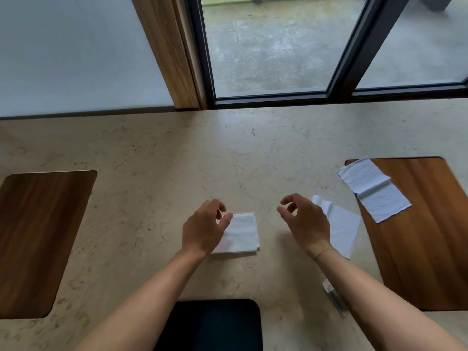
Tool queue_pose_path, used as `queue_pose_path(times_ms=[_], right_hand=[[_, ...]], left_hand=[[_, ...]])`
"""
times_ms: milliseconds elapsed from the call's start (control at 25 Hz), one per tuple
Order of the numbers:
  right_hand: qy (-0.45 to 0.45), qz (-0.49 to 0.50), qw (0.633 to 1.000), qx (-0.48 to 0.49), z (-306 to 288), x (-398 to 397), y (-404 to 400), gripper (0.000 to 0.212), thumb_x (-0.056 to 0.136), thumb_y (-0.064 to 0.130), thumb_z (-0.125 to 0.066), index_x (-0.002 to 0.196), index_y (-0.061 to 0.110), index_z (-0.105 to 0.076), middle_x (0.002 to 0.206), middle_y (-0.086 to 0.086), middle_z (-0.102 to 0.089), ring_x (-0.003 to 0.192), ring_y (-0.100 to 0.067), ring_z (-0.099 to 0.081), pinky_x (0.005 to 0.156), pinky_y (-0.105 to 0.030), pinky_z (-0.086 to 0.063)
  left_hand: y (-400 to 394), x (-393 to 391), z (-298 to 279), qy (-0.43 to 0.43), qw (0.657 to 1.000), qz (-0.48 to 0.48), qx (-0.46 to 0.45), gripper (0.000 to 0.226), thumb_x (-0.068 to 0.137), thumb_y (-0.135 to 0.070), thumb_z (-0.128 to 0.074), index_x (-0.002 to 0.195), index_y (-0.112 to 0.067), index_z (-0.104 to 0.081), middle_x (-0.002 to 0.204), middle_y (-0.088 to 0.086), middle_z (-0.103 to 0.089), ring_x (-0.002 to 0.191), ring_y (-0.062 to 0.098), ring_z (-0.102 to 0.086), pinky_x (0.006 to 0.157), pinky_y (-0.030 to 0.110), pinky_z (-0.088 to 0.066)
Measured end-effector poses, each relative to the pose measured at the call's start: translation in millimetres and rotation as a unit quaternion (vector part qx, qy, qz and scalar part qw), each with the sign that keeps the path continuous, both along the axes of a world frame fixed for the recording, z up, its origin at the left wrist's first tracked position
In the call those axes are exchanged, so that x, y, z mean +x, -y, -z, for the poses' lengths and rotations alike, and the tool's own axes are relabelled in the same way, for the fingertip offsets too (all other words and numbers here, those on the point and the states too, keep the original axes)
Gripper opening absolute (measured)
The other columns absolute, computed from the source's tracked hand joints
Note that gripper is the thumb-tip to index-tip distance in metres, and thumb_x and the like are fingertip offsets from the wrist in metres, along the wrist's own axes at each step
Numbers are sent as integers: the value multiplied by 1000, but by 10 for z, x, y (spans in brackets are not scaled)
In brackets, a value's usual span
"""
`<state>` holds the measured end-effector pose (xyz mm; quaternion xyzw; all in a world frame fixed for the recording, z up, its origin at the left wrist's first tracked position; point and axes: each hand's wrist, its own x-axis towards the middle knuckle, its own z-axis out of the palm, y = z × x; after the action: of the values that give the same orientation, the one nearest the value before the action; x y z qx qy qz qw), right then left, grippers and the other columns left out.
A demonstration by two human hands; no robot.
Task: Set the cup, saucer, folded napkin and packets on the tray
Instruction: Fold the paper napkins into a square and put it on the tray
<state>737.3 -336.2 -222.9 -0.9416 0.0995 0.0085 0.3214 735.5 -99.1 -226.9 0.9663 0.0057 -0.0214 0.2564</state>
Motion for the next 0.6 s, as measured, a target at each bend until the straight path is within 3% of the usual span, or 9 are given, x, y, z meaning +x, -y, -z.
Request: queue_pose_path(times_ms=[240,440,600], right_hand=[[1,-49,997,-54,-46,7,779,19,90,27,-63,108,29,-68,104,1,-68,77,-12,-62,67,-28,-53],[-7,-126,985,-114,25,-11,1297,29,86,20,-70,113,31,-69,114,1,-67,96,-16,-62,75,-30,-56],[10,-181,973,-140,57,23,1453,27,83,25,-73,109,32,-71,116,1,-66,97,-17,-62,75,-35,-59]], left_hand=[[918,-93,-64,0,996,50,-68,24,83,-47,-65,97,-28,-65,90,-14,-63,80,4,-52,57,23,-39],[1610,-233,78,-13,998,54,-42,35,80,-51,-67,105,-27,-67,104,-8,-66,97,13,-57,70,29,-48],[1988,-306,162,1,998,59,17,41,79,-54,-68,107,-25,-66,102,-3,-65,91,18,-55,76,31,-45]])
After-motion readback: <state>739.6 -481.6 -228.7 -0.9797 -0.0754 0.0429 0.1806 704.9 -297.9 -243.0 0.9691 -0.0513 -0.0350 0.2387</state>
